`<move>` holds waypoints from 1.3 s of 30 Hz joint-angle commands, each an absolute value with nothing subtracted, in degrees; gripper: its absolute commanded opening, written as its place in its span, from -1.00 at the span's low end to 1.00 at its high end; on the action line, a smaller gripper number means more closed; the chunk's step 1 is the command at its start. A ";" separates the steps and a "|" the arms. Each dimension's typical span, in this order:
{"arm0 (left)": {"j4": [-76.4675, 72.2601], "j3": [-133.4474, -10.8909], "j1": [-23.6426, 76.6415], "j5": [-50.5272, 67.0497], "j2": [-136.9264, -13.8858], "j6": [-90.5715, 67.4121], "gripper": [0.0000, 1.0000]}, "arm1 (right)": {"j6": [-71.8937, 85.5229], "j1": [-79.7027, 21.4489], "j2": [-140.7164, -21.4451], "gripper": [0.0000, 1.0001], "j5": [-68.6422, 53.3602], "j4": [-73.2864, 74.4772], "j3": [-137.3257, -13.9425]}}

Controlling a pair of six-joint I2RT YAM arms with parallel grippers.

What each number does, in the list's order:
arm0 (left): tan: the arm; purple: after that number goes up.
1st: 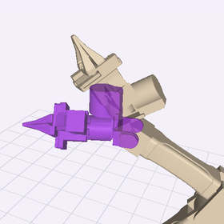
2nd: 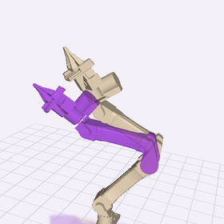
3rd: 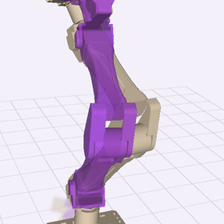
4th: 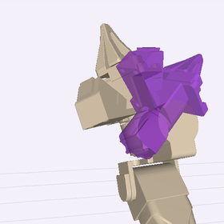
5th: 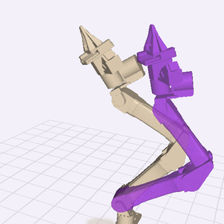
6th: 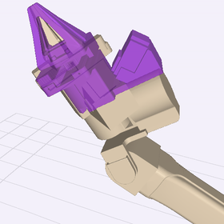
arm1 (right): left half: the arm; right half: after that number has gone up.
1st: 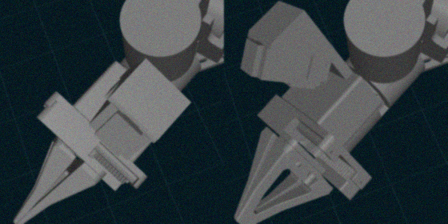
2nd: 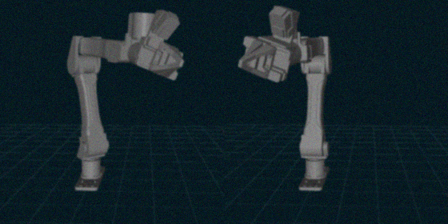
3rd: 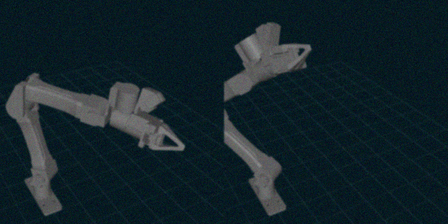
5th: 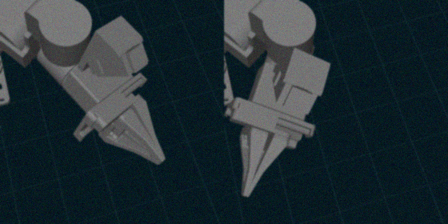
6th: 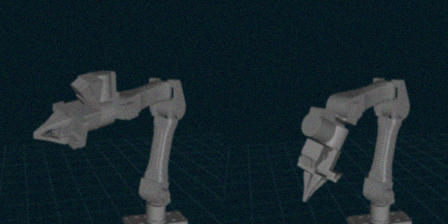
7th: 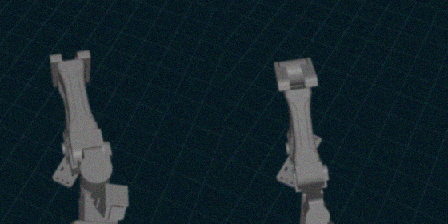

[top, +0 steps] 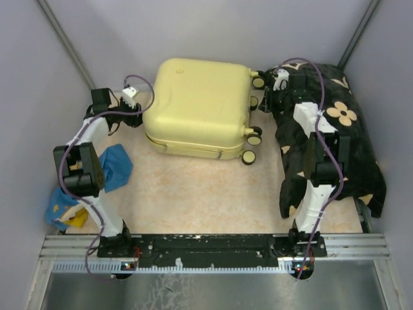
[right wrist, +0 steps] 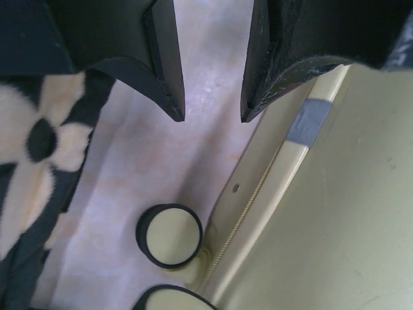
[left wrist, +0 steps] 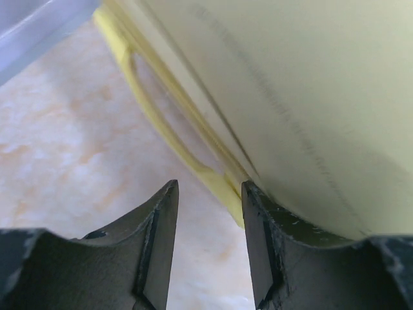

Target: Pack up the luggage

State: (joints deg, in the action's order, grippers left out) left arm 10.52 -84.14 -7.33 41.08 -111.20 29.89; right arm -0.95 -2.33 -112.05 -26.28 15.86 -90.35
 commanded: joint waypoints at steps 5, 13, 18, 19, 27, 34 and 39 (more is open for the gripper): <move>14.68 -73.25 -4.56 45.32 -93.56 21.32 0.00 | -4.94 -2.27 -123.25 -0.11 -33.61 13.94 -102.55; 8.52 -72.86 -15.75 33.88 -93.82 2.34 0.31 | -3.58 -9.26 -127.58 -0.01 -40.75 8.93 -106.86; 9.79 -71.06 -16.28 31.27 -96.02 0.83 0.46 | -0.39 -14.09 -127.54 0.01 -41.16 5.10 -106.20; 10.17 -70.86 -16.31 30.77 -96.72 -0.01 0.46 | -0.08 -14.63 -127.76 0.02 -40.95 4.52 -106.44; 11.14 -68.00 -15.91 32.70 -100.54 -4.13 0.45 | 3.47 -15.06 -133.93 0.16 -40.81 2.26 -118.29; 10.84 -66.68 -14.97 27.61 -102.78 -6.41 0.42 | 11.42 -17.98 -142.05 0.19 -41.62 -3.14 -129.41; 13.72 -66.49 -13.87 20.52 -102.86 -9.61 0.38 | 10.81 -17.47 -141.65 0.27 -39.79 -2.24 -132.16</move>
